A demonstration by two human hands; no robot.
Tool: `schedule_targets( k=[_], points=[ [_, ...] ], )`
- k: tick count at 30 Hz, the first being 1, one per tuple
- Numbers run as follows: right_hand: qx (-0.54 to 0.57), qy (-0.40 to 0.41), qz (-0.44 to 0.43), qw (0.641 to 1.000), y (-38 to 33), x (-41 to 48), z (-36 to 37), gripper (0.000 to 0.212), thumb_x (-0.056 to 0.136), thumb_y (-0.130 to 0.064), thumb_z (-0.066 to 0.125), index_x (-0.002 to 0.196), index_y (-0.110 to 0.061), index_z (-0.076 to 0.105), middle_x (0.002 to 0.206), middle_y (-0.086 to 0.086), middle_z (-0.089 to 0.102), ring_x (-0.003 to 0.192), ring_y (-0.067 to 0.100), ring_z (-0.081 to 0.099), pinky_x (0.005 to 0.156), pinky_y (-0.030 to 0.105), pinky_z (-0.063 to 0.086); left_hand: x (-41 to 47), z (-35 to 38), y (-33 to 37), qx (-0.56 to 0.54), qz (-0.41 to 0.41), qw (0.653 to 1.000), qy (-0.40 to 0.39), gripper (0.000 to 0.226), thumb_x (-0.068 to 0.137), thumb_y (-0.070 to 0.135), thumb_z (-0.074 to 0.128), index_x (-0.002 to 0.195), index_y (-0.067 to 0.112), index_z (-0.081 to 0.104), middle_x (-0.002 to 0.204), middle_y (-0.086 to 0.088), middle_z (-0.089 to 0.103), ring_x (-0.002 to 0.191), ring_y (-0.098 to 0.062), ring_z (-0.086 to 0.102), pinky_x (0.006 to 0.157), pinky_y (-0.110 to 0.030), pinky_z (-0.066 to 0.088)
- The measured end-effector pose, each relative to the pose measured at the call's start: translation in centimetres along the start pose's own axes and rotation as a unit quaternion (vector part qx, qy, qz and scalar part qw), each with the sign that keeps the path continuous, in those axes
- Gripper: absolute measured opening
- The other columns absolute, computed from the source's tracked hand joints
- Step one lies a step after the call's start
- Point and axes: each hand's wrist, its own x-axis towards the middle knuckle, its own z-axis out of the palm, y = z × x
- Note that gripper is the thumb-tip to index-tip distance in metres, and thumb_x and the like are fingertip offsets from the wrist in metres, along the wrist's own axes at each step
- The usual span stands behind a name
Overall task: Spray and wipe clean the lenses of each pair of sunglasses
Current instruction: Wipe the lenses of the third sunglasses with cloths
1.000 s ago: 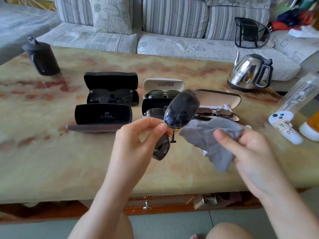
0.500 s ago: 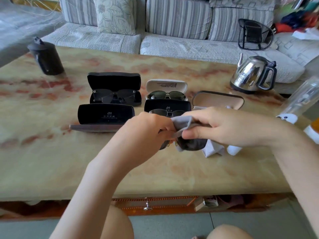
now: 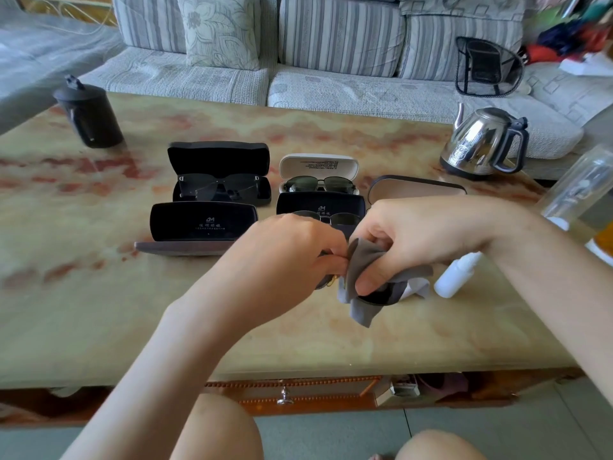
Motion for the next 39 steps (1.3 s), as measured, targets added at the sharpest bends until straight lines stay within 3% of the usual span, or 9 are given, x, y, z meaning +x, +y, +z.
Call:
schedule_targets(
  k=[7,14,17,22,29,32,34,37,39],
  points=[
    [0.002,0.007,0.002,1.000,0.8,-1.5,-0.4,0.009,0.085,-0.018,0.073,0.093,-0.021,0.075,0.086,0.002,0.076,0.081,0.045,0.063,0.065,0.049,0.053,-0.6,0.1,-0.6,-0.031,0.017,0.999,0.005,0.015,0.089,0.038,0.060,0.085,0.031,0.073,0.082,0.013,0.069,0.076,-0.006,0.060,0.074,-0.032,0.052],
    [0.019,0.027,-0.001,0.999,1.7,-1.8,-0.2,0.009,0.083,-0.007,0.074,0.091,-0.011,0.072,0.082,0.003,0.075,0.086,0.060,0.057,0.076,0.071,0.049,-0.6,0.2,-1.4,-0.077,0.007,0.997,0.023,0.018,0.089,0.035,0.062,0.076,0.029,0.072,0.071,0.015,0.068,0.070,-0.006,0.063,0.071,-0.034,0.054],
    [0.006,0.040,-0.010,0.999,1.4,-0.8,0.3,0.007,0.081,-0.015,0.078,0.086,-0.014,0.073,0.082,0.007,0.075,0.076,0.046,0.065,0.067,0.062,0.055,-0.5,0.4,-1.0,-0.046,0.025,0.998,0.035,0.017,0.091,0.025,0.062,0.079,0.028,0.073,0.069,0.015,0.063,0.068,-0.009,0.060,0.069,-0.036,0.053],
    [0.044,0.061,-0.040,0.996,0.2,0.4,1.0,0.008,0.088,-0.020,0.070,0.091,-0.015,0.075,0.081,0.002,0.077,0.065,0.010,0.067,0.053,0.012,0.044,-0.3,0.7,-0.8,-0.013,0.054,0.998,0.037,0.024,0.081,0.033,0.044,0.071,0.025,0.065,0.066,0.007,0.057,0.065,-0.019,0.054,0.062,-0.041,0.051],
    [0.117,0.089,-0.055,0.988,1.0,0.2,1.2,0.021,0.095,-0.017,0.058,0.091,-0.001,0.070,0.087,0.016,0.075,0.067,0.011,0.065,0.051,0.012,0.046,-0.4,0.3,-1.7,-0.071,0.039,0.995,0.065,0.025,0.081,0.035,0.051,0.080,0.026,0.074,0.073,0.008,0.070,0.068,-0.010,0.063,0.063,-0.035,0.053],
    [0.170,0.083,-0.065,0.980,1.3,-0.4,1.0,0.021,0.098,-0.010,0.050,0.090,0.003,0.065,0.063,-0.003,0.072,0.062,0.004,0.068,0.053,0.012,0.049,-0.3,0.0,-1.5,-0.087,0.033,0.993,0.070,0.011,0.087,0.032,0.067,0.083,0.030,0.076,0.074,0.014,0.071,0.069,-0.004,0.062,0.058,-0.013,0.045],
    [0.171,0.095,-0.072,0.978,1.7,-0.8,0.9,0.024,0.098,-0.014,0.049,0.091,0.006,0.063,0.048,-0.008,0.063,0.056,0.007,0.063,0.056,0.023,0.054,-0.3,-0.3,-1.5,-0.102,0.033,0.992,0.070,0.010,0.086,0.023,0.069,0.083,0.027,0.077,0.073,0.018,0.070,0.069,0.005,0.060,0.060,-0.007,0.041],
    [0.168,0.110,-0.076,0.977,2.8,-0.9,0.9,0.047,0.089,-0.037,0.063,0.096,0.010,0.063,0.047,0.016,0.059,0.058,0.043,0.054,0.068,0.068,0.050,-0.6,-0.6,-1.6,-0.135,0.017,0.988,0.068,0.012,0.084,0.017,0.070,0.080,0.026,0.077,0.073,0.025,0.068,0.070,0.012,0.060,0.062,-0.001,0.038],
    [0.193,0.110,-0.079,0.972,3.7,-1.2,0.9,0.047,0.084,-0.042,0.067,0.096,0.004,0.066,0.054,0.033,0.057,0.060,0.053,0.053,0.076,0.070,0.048,-0.6,-0.9,-1.8,-0.156,0.008,0.986,0.064,0.016,0.084,0.019,0.069,0.078,0.033,0.075,0.074,0.026,0.069,0.075,0.012,0.062,0.065,0.000,0.040]
  ],
)
